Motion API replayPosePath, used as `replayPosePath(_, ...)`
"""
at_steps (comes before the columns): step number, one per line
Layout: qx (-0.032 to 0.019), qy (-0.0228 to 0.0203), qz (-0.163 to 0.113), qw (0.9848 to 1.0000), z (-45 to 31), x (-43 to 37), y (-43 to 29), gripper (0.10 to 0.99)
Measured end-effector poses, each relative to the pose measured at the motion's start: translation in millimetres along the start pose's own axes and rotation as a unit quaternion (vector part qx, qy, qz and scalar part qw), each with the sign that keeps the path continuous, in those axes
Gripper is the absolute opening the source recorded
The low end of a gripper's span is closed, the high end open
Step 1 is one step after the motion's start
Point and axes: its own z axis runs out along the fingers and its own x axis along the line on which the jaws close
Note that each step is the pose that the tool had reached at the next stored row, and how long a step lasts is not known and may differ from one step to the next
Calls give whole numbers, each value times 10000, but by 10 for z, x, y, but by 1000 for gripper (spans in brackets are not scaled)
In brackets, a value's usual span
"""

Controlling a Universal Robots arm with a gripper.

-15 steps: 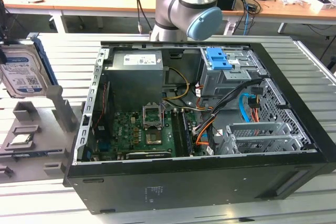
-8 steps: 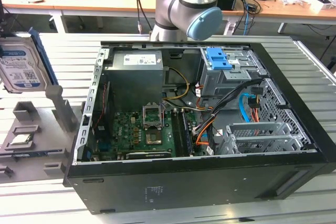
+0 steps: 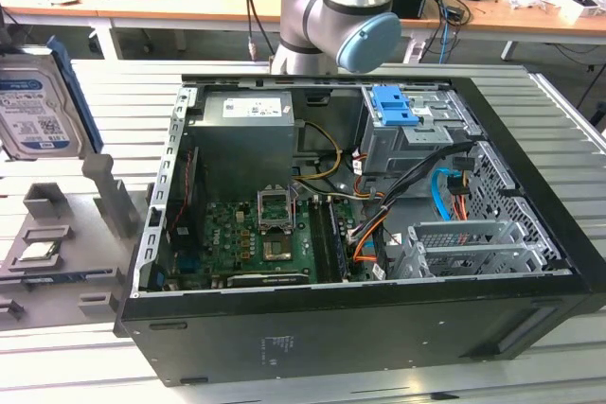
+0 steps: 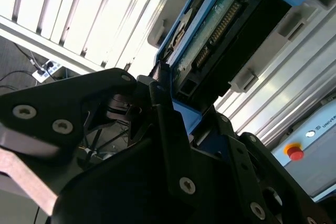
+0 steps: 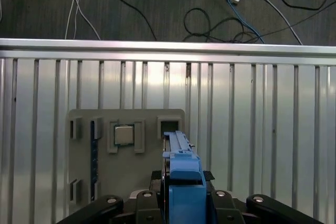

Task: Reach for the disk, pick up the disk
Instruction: 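Pick up the disk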

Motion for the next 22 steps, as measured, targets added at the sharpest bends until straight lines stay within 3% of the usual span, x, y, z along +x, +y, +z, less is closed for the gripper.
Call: replayPosePath(22, -1, 3, 1, 10000, -438, -11, -6, 365)
